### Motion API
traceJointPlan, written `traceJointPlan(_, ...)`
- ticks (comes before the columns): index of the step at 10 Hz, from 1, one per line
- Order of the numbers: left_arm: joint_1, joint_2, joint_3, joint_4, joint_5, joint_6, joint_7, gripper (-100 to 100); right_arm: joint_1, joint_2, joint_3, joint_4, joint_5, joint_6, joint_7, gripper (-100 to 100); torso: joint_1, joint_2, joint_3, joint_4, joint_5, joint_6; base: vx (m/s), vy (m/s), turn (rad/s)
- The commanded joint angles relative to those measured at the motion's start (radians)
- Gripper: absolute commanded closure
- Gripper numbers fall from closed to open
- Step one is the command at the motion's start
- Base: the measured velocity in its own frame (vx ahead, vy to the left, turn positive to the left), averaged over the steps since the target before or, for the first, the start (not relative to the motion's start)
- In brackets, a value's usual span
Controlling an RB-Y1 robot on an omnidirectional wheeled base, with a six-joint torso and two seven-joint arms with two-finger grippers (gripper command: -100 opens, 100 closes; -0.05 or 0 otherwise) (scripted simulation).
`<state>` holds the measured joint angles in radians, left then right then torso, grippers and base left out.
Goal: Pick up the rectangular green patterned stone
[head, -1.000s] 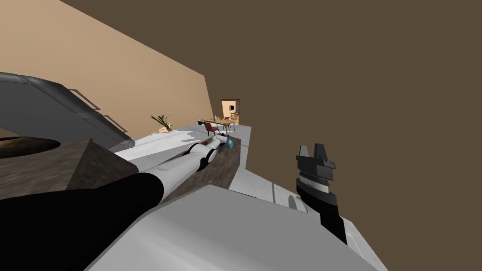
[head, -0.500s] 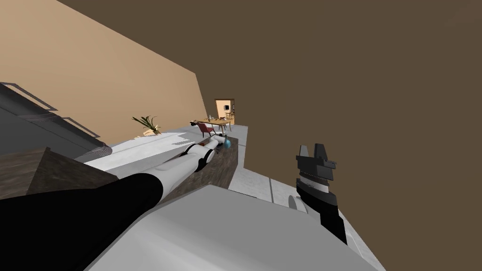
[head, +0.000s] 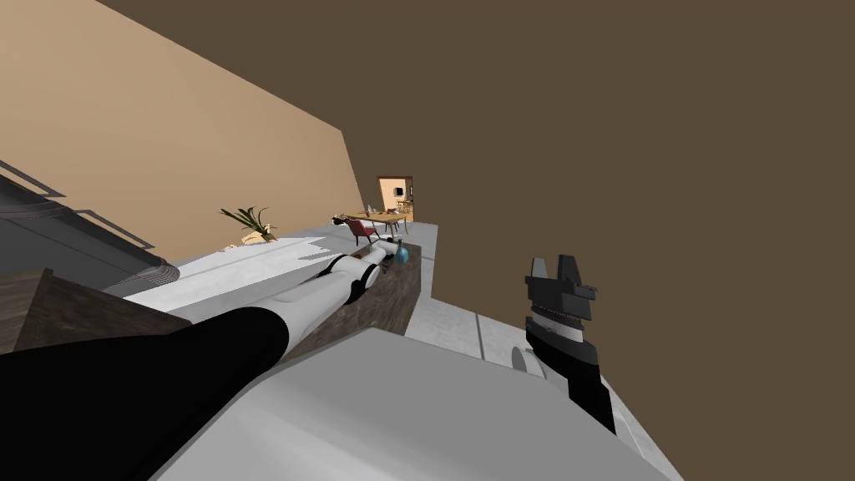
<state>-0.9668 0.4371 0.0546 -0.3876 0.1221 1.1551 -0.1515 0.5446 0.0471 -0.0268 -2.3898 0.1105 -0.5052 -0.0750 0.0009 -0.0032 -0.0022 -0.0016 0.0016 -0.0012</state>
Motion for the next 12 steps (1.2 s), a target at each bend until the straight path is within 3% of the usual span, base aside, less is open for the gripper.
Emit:
traceJointPlan(1,0.000,0.000,0.000,0.000,0.000,0.000,0.000,100,0.000,0.000,0.000,0.000,0.000,0.000,0.000,0,0.000,0.000,0.000,0.000,0.000,0.000,0.000,0.000,0.000)
traceJointPlan(5,0.000,0.000,0.001,-0.001,0.000,0.000,0.001,100,0.000,0.000,0.000,0.000,0.000,0.000,0.000,0,0.000,-0.002,-0.001,-0.001,0.000,0.001,0.000,0.000,0.000)
traceJointPlan(6,0.000,0.000,0.001,-0.001,0.001,0.000,0.001,0,0.000,0.000,0.000,0.000,0.000,0.000,0.000,0,0.000,-0.002,-0.001,-0.001,0.000,0.001,0.000,0.000,0.000)
traceJointPlan(7,-0.005,-0.014,-0.006,-0.007,0.003,0.005,-0.020,100,0.000,0.000,0.000,0.000,0.000,0.000,0.000,0,0.000,-0.002,-0.001,-0.001,0.000,0.001,0.037,-0.028,0.244)
traceJointPlan(10,-0.017,-0.043,-0.019,-0.027,0.008,0.017,-0.060,100,0.000,0.000,0.000,0.000,0.000,0.000,0.000,0,-0.005,-0.006,-0.004,-0.002,-0.001,0.001,0.074,-0.069,0.256)
traceJointPlan(12,-0.017,-0.043,-0.019,-0.027,0.008,0.017,-0.060,100,0.000,0.000,0.000,0.000,0.000,0.000,0.000,0,-0.003,-0.006,-0.004,-0.002,-0.001,0.001,0.036,-0.024,0.057)
